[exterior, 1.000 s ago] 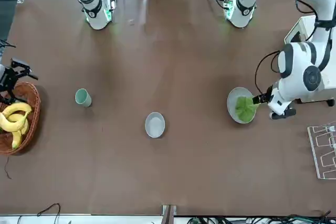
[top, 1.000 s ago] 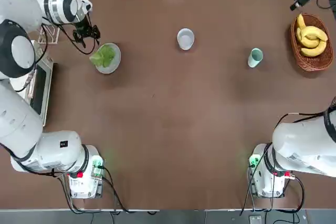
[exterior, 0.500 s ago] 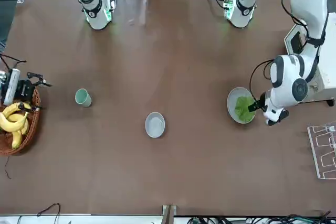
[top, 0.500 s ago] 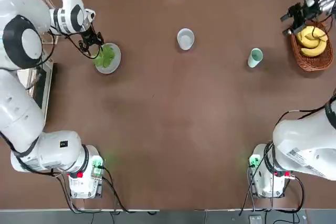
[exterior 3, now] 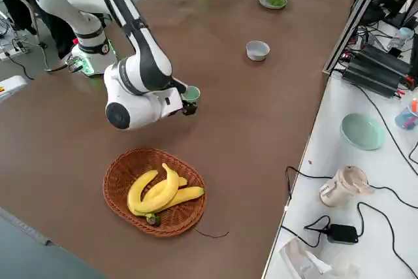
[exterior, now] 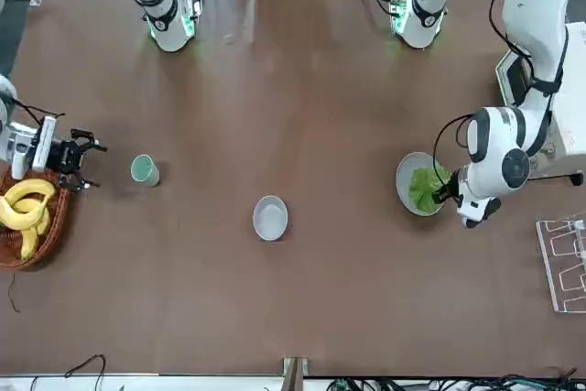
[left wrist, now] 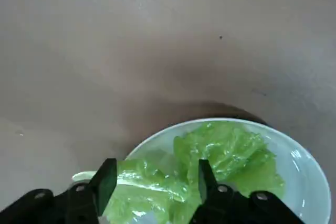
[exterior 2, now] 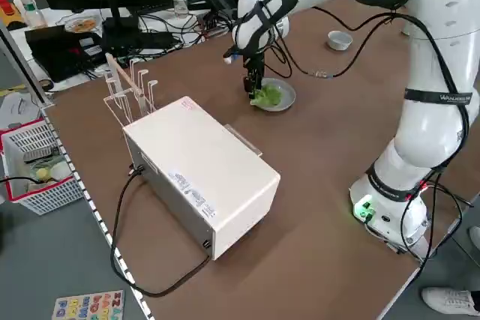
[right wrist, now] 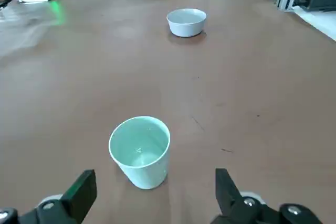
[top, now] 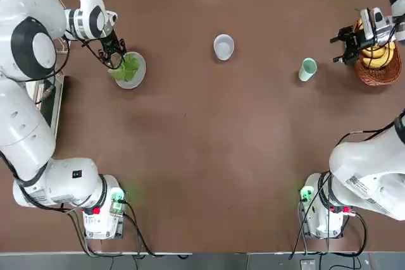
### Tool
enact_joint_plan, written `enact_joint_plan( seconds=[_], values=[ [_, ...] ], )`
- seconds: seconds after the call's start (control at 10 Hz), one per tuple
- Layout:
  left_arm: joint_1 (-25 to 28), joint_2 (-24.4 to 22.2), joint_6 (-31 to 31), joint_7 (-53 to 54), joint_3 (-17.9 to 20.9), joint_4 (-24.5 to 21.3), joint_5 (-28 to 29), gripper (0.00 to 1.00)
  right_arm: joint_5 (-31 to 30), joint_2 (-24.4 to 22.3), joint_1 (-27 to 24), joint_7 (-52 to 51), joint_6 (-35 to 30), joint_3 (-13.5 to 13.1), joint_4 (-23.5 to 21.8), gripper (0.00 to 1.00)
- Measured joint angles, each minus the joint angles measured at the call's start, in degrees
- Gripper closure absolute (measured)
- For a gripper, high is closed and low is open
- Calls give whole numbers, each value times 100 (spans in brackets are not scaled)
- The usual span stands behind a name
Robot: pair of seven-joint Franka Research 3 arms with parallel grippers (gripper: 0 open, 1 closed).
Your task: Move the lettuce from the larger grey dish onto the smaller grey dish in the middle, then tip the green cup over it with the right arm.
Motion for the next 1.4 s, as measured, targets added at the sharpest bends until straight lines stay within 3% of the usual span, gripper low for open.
enact_joint_plan(
  seconds=[0.2, 0.5, 0.6, 0.8, 1.2, 1.4],
  values=[
    [-57, 1, -108, 0, -5, -1, 7, 44, 83, 451, -509, -284, 274, 413, -4, 0],
    [-70, 1, -256, -70, -15, -1, 295, 49, 227, 848, -733, -635, 443, 537, 43, 0],
    [-70, 0, -284, -109, -21, 0, 343, 60, 257, 906, -732, -734, 524, 578, 63, 0],
    [-67, -24, -349, -127, -24, 29, 348, 92, 326, 997, -730, -800, 569, 675, 90, 0],
    [-64, -295, -680, -318, -66, 134, 348, 96, 627, 1193, -729, -880, 659, 789, 172, 0],
    [-52, -569, -1499, -669, -332, 593, 195, 96, 754, 1252, -730, -966, 673, 789, 194, 0]
  ],
)
